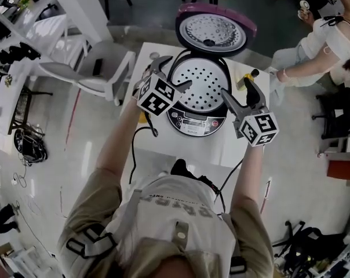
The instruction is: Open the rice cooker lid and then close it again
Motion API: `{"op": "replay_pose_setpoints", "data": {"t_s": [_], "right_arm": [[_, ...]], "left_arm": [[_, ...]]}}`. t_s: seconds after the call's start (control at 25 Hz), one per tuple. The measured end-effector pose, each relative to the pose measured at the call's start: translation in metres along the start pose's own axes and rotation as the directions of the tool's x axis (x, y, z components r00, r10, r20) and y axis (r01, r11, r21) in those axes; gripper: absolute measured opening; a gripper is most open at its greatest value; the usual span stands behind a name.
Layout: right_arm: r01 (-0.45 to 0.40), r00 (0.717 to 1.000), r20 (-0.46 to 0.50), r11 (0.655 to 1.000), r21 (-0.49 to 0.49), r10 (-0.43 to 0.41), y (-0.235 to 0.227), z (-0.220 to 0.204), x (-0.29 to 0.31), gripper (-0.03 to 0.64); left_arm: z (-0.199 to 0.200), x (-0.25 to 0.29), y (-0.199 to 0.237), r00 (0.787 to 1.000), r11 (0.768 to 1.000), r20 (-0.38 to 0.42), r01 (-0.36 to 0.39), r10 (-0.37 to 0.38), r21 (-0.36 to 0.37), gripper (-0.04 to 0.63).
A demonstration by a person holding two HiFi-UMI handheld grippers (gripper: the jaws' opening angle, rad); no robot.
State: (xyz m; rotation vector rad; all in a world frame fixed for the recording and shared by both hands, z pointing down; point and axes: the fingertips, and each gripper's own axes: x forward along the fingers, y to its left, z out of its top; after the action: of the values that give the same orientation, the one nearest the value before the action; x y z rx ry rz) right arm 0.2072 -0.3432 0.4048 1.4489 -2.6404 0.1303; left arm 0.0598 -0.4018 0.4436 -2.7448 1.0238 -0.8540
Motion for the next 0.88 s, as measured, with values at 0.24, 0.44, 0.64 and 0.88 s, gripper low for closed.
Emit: {"op": "replay_pose_setpoints", "data": {"t_s": [0.24, 0.44, 0.64, 0.88], "right_arm": [[0.001, 1.0, -0.005, 1.0, 0.009, -0.001, -0.036, 0.001, 0.02, 0.374], [0.007, 1.0, -0.002, 1.0, 0.016, -0.007, -0.063, 0.006, 0.039, 0.374], [0.007, 1.0, -0.012, 1.0, 0.007, -0.007, -0.09, 0.011, 0.057, 0.376], [-0.013, 0.999, -0.031, 0.999, -0.038, 0.012, -0.114, 0.019, 0.08, 0.388]], "left_arm": [[0.003, 0.024, 0.032, 1.0, 1.0, -0.012, -0.023, 0.023, -0.005, 0.42], [0.01, 0.039, 0.063, 0.998, 0.998, -0.015, -0.062, 0.062, 0.0, 0.42], [0.016, 0.053, 0.09, 0.996, 0.996, -0.02, -0.089, 0.089, 0.015, 0.42], [0.021, 0.069, 0.108, 0.996, 0.996, -0.033, -0.077, 0.078, 0.039, 0.422]]}}
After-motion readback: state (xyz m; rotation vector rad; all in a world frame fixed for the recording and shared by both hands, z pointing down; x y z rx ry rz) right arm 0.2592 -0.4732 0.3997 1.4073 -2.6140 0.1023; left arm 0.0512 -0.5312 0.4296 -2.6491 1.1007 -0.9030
